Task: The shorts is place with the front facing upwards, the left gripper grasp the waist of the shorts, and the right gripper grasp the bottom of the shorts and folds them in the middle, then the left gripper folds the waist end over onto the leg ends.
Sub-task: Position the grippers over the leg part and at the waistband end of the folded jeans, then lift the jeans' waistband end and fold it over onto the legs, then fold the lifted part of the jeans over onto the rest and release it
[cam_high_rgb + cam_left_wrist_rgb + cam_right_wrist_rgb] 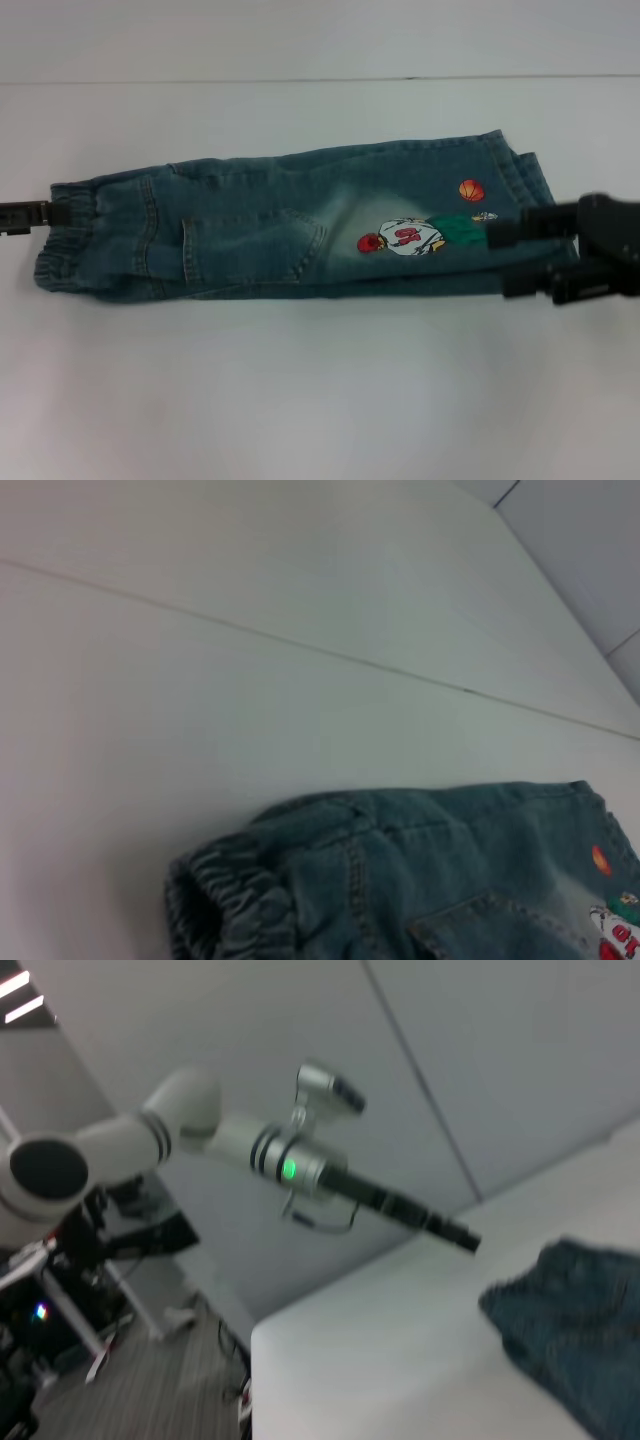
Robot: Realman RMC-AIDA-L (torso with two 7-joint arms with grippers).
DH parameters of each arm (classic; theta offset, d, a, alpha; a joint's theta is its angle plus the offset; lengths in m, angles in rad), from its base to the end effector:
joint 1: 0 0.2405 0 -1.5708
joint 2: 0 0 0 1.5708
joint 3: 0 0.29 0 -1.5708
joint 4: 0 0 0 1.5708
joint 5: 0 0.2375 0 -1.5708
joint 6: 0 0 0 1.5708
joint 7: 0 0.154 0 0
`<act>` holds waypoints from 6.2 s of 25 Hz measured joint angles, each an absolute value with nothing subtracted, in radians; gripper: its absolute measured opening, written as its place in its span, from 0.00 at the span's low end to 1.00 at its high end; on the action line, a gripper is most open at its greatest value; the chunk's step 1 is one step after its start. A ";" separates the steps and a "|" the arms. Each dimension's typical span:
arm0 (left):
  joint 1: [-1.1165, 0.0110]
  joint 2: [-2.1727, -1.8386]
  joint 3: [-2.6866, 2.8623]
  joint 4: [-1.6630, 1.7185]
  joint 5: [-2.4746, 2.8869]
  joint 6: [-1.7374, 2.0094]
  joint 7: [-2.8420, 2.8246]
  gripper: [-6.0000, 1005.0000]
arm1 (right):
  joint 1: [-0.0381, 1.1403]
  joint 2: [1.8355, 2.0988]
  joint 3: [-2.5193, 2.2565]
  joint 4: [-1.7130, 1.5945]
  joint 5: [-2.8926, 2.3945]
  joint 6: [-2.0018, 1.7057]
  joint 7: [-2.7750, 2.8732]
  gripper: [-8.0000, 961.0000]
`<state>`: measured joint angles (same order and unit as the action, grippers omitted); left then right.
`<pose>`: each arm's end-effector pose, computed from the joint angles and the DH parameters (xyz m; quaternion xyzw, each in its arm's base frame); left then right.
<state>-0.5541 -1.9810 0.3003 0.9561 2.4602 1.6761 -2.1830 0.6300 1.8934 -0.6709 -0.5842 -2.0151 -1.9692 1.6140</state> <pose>-0.3622 0.3715 0.1073 -0.7868 -0.5588 -0.1609 0.2066 0.2743 0.3605 0.0503 0.9354 -0.2366 -0.2570 0.0553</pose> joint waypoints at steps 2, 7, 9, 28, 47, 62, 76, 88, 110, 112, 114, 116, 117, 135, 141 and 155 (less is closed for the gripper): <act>-0.557 -1.979 0.301 0.959 2.487 1.676 -2.203 0.81 | 0.627 1.900 -0.693 -0.586 -2.031 -1.963 1.614 0.81; -0.581 -1.971 0.304 0.962 2.616 1.675 -2.247 0.80 | 0.626 1.917 -0.698 -0.589 -2.052 -1.937 1.602 0.81; -0.588 -1.970 0.314 0.961 2.662 1.659 -2.264 0.80 | 0.626 1.921 -0.699 -0.588 -2.053 -1.924 1.597 0.81; -0.637 -1.983 0.473 0.798 2.697 1.419 -2.412 0.76 | 0.634 1.934 -0.717 -0.583 -2.049 -1.861 1.586 0.81; -0.656 -1.983 0.515 0.778 2.689 1.427 -2.410 0.35 | 0.632 1.941 -0.713 -0.583 -2.049 -1.836 1.581 0.81; -0.666 -1.983 0.525 0.808 2.676 1.479 -2.390 0.16 | 0.629 1.947 -0.715 -0.582 -2.049 -1.814 1.556 0.61; -0.684 -1.972 0.522 0.886 2.604 1.582 -2.372 0.11 | 0.627 1.964 -0.710 -0.542 -2.047 -1.703 1.537 0.12; -0.777 -1.936 0.517 0.983 2.505 1.721 -2.379 0.11 | 0.634 2.083 -0.607 -0.454 -1.961 -1.369 1.419 0.03; -0.896 -1.916 0.528 0.923 2.169 1.801 -2.401 0.11 | 0.788 2.119 -0.470 0.227 -1.479 -0.949 0.477 0.04; -0.906 -1.917 0.532 0.915 2.167 1.802 -2.400 0.11 | 0.816 2.120 -0.459 0.263 -1.524 -0.928 0.457 0.05; -0.909 -1.918 0.537 0.914 2.166 1.798 -2.399 0.11 | 0.834 2.121 -0.429 0.290 -1.595 -0.917 0.452 0.05; -0.911 -1.918 0.543 0.909 2.165 1.792 -2.398 0.11 | 0.842 2.121 -0.385 0.309 -1.673 -0.912 0.454 0.05; -0.911 -1.918 0.546 0.906 2.165 1.790 -2.397 0.11 | 0.844 2.120 -0.362 0.316 -1.711 -0.908 0.457 0.05; -0.890 -1.928 0.578 0.882 2.164 1.785 -2.391 0.10 | 0.892 2.108 0.023 0.401 -2.304 -0.686 0.616 0.06; -0.884 -1.939 0.602 0.856 2.163 1.785 -2.370 0.10 | 0.811 2.102 0.077 0.299 -2.305 -0.712 0.670 0.06; -0.910 -2.037 0.745 0.820 2.163 1.656 -2.331 0.17 | 0.608 2.090 0.669 0.152 -2.301 -0.985 0.669 0.07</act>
<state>-0.9100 -2.0369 0.7452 0.8205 2.1626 1.6557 -2.3306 0.6078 2.0900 0.6694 0.1516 -2.3010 -0.9853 0.6687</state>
